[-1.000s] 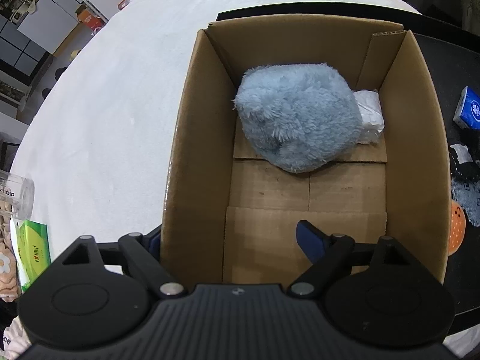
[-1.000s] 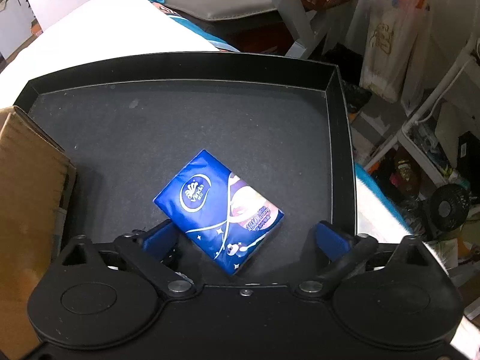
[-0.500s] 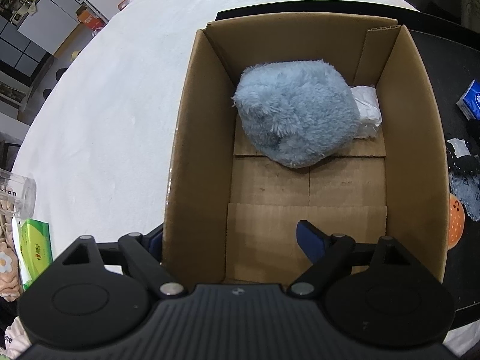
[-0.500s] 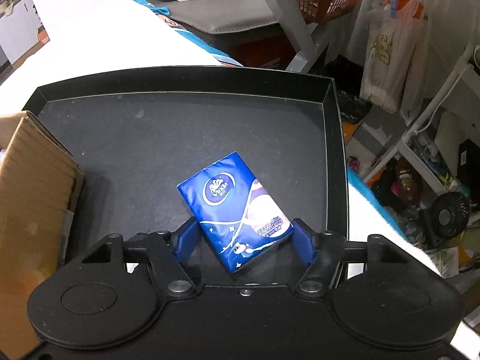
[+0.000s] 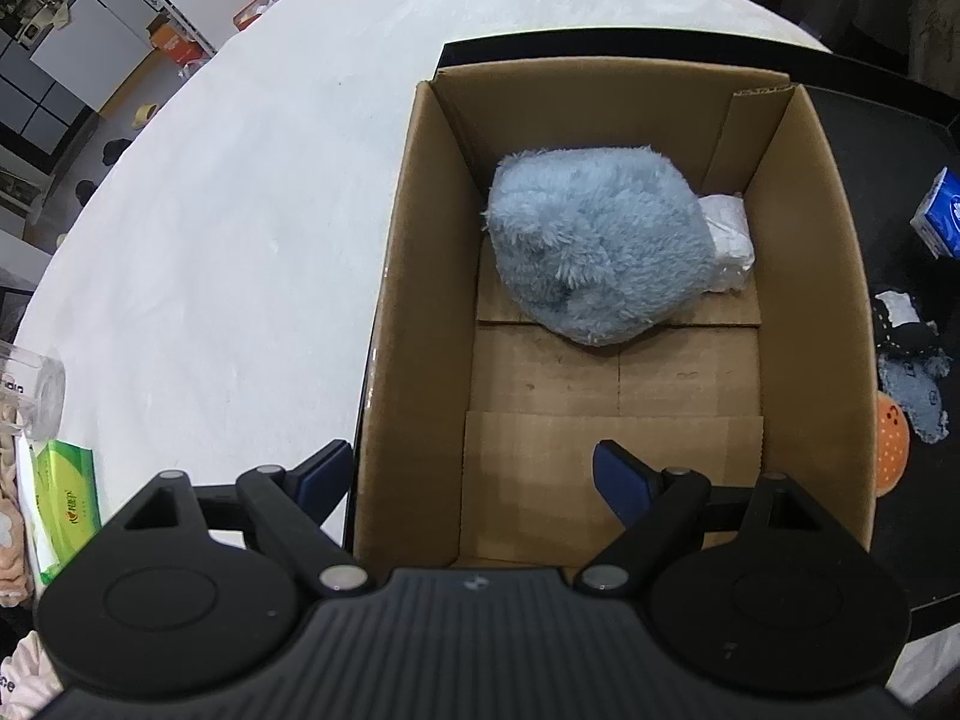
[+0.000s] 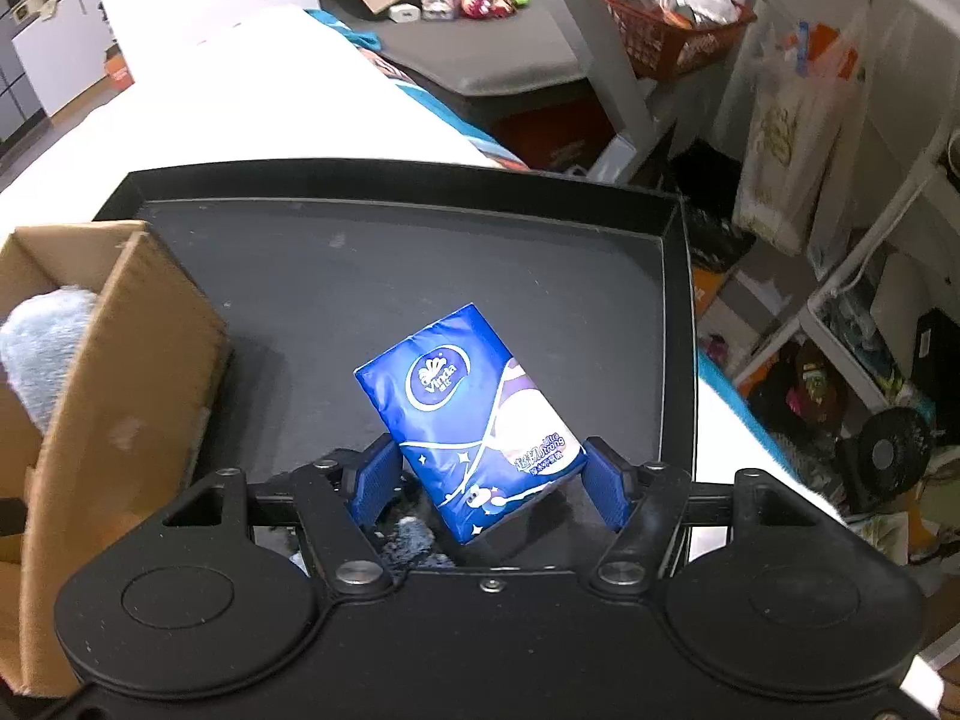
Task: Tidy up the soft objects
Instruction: 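Close the right tool on the blue tissue pack and lift it, then carry the tissue pack with the right tool over the box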
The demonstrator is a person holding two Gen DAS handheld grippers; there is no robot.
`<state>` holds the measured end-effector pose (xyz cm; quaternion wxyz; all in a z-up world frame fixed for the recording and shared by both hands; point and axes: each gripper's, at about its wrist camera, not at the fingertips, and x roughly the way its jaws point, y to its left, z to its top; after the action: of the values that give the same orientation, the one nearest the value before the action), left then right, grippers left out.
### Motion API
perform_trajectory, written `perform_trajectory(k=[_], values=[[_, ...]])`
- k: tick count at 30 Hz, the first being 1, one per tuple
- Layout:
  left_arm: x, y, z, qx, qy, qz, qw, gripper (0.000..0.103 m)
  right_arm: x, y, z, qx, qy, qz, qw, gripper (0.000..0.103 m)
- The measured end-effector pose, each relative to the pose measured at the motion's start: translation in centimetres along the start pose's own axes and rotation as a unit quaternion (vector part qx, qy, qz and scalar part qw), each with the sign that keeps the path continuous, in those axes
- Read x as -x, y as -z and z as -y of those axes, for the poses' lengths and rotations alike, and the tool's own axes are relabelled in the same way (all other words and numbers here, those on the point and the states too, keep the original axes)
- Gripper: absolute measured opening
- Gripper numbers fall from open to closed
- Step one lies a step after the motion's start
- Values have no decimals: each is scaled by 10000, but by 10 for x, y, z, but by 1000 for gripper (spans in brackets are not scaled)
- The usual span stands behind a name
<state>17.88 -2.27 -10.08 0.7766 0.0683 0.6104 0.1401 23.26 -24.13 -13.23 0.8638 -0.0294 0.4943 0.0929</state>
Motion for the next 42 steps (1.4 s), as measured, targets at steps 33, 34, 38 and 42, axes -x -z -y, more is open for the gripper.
perform_trajectory(k=[33, 34, 38, 42], values=[[3, 27, -45, 152, 883, 325, 9955, 56, 97, -22, -92, 669, -686, 591, 9936, 64], [2, 27, -46, 170, 908, 319, 9952, 53, 98, -22, -96, 700, -696, 590, 9934, 64], [0, 30, -51, 223, 1017, 331, 9940, 42, 99, -20, -109, 792, -778, 539, 9924, 64], [-2, 33, -58, 292, 1103, 433, 9925, 30, 99, -19, -122, 847, -859, 491, 9915, 64]])
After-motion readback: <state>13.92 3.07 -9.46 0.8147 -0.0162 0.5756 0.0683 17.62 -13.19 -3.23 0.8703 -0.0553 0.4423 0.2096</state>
